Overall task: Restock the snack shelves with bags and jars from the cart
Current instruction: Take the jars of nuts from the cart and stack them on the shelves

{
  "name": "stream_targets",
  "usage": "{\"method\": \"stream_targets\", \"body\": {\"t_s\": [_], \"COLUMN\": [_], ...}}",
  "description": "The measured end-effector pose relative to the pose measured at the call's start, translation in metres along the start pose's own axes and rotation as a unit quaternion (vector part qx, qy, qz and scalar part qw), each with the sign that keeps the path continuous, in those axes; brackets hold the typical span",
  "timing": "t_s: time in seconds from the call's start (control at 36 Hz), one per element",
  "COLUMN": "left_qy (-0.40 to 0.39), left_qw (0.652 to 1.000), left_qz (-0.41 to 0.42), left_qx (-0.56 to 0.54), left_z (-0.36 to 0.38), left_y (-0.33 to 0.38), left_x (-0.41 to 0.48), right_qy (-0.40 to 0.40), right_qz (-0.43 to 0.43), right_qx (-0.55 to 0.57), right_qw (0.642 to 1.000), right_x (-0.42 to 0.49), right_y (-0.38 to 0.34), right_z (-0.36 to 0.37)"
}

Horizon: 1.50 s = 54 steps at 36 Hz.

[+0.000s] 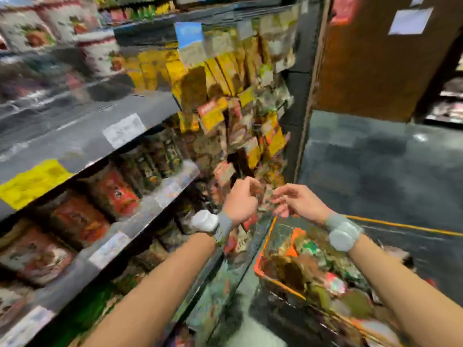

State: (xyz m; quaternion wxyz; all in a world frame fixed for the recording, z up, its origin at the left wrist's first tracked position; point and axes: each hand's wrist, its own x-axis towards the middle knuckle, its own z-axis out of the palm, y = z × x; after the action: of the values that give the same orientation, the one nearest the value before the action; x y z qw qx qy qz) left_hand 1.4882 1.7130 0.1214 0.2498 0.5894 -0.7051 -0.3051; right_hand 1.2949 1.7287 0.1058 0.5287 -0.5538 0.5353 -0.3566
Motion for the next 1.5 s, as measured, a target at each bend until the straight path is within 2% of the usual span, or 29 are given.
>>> {"method": "stream_targets", "body": {"t_s": [0.14, 0.31, 0.39, 0.56, 0.64, 0.75, 0.86, 0.92, 1.0, 1.08, 1.22, 1.36, 1.5], "left_qy": [-0.105, -0.171, -0.203, -0.259, -0.279, -0.32, -0.35, -0.361, -0.383, -0.403, -0.438, -0.457, -0.456], "left_qw": [0.994, 0.98, 0.971, 0.951, 0.945, 0.932, 0.924, 0.921, 0.915, 0.909, 0.896, 0.884, 0.879], "left_qz": [-0.007, -0.078, -0.101, -0.132, -0.118, -0.104, -0.097, -0.086, -0.059, -0.051, -0.054, -0.083, -0.138], "left_qx": [0.027, 0.066, 0.076, 0.104, 0.121, 0.133, 0.12, 0.118, 0.112, 0.088, 0.051, 0.045, 0.0], "left_z": [0.09, 0.193, 0.222, 0.311, 0.31, 0.322, 0.336, 0.352, 0.379, 0.386, 0.392, 0.398, 0.405], "left_y": [0.025, 0.001, 0.019, -0.01, 0.033, 0.046, 0.049, 0.042, 0.029, 0.03, 0.023, 0.001, -0.013], "left_x": [-0.003, 0.018, 0.014, 0.019, 0.017, 0.037, 0.061, 0.08, 0.105, 0.123, 0.139, 0.152, 0.167], "right_qy": [0.076, 0.082, 0.083, 0.1, 0.109, 0.13, 0.088, 0.12, 0.122, 0.188, 0.211, 0.219, 0.265], "right_qz": [0.079, 0.156, 0.186, 0.301, 0.329, 0.343, 0.354, 0.385, 0.419, 0.41, 0.436, 0.521, 0.551], "right_qx": [-0.068, -0.113, -0.098, -0.048, -0.057, -0.062, -0.126, -0.128, -0.183, -0.173, -0.176, -0.216, -0.196], "right_qw": [0.992, 0.978, 0.974, 0.947, 0.936, 0.928, 0.923, 0.906, 0.881, 0.875, 0.857, 0.796, 0.767], "right_x": [-0.04, -0.063, -0.073, -0.107, -0.111, -0.106, -0.102, -0.094, -0.078, -0.054, -0.011, 0.033, 0.051], "right_y": [0.076, 0.166, 0.2, 0.265, 0.274, 0.276, 0.274, 0.289, 0.327, 0.339, 0.346, 0.364, 0.44], "right_z": [-0.072, -0.131, -0.162, -0.197, -0.205, -0.209, -0.211, -0.213, -0.218, -0.23, -0.259, -0.261, -0.272]}}
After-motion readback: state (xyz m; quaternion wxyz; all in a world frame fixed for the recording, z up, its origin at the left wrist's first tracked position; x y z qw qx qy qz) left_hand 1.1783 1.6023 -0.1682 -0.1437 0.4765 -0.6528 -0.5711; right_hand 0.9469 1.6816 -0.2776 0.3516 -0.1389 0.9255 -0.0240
